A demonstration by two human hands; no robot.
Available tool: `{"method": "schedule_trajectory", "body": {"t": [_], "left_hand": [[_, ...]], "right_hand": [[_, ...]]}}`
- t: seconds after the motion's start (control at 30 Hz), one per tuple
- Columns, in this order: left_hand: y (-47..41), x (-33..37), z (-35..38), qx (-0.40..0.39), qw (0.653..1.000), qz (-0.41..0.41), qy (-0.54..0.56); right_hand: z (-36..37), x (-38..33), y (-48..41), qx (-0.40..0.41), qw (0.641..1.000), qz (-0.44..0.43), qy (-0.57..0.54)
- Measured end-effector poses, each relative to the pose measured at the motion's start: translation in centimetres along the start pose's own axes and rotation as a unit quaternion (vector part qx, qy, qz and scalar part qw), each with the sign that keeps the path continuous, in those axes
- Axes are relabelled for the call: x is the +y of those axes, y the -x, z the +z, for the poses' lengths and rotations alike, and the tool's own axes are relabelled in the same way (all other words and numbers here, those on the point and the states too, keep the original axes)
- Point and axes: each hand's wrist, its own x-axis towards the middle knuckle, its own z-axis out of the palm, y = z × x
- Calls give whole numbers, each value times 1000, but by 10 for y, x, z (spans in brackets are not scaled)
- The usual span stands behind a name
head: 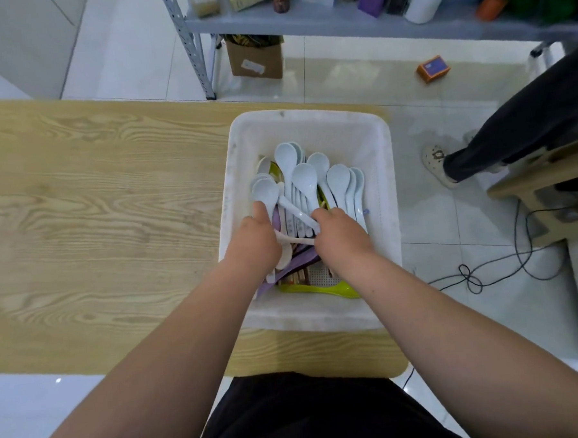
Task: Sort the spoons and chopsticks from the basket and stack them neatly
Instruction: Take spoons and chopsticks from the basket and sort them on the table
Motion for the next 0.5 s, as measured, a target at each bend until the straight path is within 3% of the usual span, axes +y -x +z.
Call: {"method": "schedule_trajectory", "body": {"t": [0.13,0.23,0.37,0.5], "left_hand": [[17,-4,-2,-5,985,-46,167],[36,-3,-2,-25,950,-101,296],[63,4,2,-48,874,-138,463],[89,13,7,-54,828,-165,533]], "right_hand": [[-3,10,7,25,986,6,-167],[-4,17,19,42,960,24,-275],[-11,24,47,74,945,16,-318],[-24,25,89,117,930,-14,-349]]}}
